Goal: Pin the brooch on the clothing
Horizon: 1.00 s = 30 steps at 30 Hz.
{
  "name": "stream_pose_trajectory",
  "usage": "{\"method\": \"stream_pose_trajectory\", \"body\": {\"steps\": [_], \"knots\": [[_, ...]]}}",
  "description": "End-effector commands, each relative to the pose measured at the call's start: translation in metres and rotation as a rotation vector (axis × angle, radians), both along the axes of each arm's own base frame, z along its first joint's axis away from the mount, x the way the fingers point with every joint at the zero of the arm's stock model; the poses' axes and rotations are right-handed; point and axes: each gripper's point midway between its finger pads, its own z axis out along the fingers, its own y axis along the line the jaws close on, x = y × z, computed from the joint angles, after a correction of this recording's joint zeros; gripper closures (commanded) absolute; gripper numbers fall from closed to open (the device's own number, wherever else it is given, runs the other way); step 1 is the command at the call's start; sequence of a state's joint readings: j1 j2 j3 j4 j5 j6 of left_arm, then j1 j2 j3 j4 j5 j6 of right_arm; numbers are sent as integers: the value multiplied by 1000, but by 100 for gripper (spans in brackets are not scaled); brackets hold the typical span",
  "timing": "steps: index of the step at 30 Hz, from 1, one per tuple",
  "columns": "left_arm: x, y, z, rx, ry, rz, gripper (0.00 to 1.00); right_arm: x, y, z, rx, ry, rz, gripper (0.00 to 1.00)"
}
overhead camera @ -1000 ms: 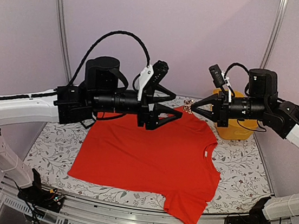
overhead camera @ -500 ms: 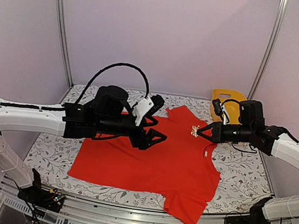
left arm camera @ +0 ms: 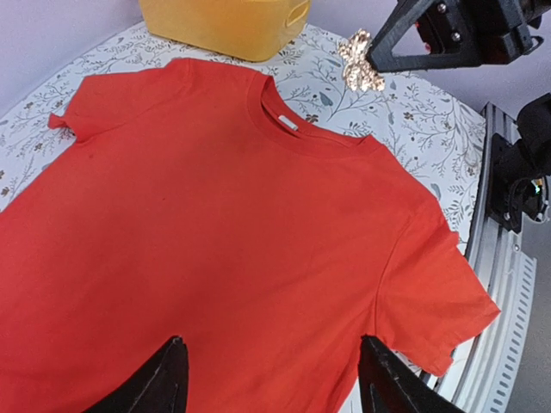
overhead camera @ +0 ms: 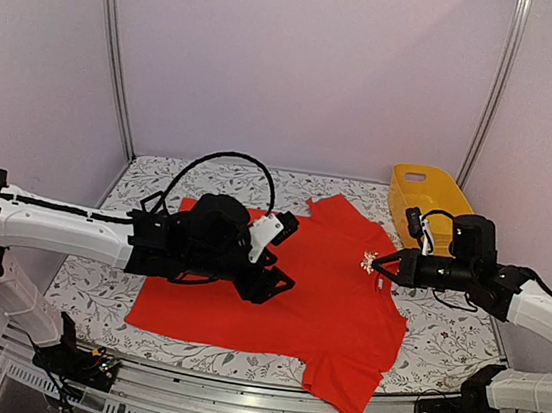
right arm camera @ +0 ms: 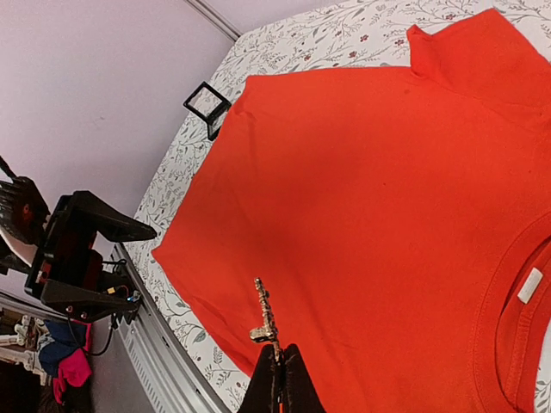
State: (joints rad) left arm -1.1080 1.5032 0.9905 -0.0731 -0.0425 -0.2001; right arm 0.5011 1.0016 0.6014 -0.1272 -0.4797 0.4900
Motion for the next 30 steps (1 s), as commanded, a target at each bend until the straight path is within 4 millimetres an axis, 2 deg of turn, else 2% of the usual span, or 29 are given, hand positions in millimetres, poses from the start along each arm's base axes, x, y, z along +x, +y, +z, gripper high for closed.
{"method": "stream_pose_trajectory", "body": {"steps": [1, 5, 7, 13, 14, 17, 18, 21, 23, 27, 30], "knots": [[-4, -9, -14, 42, -3, 34, 33, 9, -1, 10, 25, -59, -10, 100], [-13, -23, -28, 77, -3, -8, 33, 14, 5, 4, 32, -51, 16, 100], [-17, -30, -30, 86, -11, -43, 33, 16, 6, -2, 23, -34, 13, 100], [-24, -47, -40, 110, -65, -167, 32, 29, 8, -5, 35, -30, -16, 100], [-25, -50, -42, 114, -75, -188, 34, 30, 8, -6, 34, -29, -18, 100], [-34, -64, -44, 81, -123, -304, 49, 30, 7, -8, 35, -24, -29, 100], [-39, -69, -43, 51, -153, -356, 50, 30, 6, -9, 36, -24, -34, 100], [-52, -76, -54, 20, -198, -518, 49, 32, 2, -12, 31, -22, -58, 100], [-48, -81, -65, 17, -188, -579, 47, 33, -1, -16, 25, -17, -75, 100], [-22, -83, -93, 13, -108, -598, 46, 31, -2, -23, 28, 2, -85, 100], [-20, -81, -113, 28, -106, -642, 43, 30, -4, -28, 22, 14, -94, 100]]}}
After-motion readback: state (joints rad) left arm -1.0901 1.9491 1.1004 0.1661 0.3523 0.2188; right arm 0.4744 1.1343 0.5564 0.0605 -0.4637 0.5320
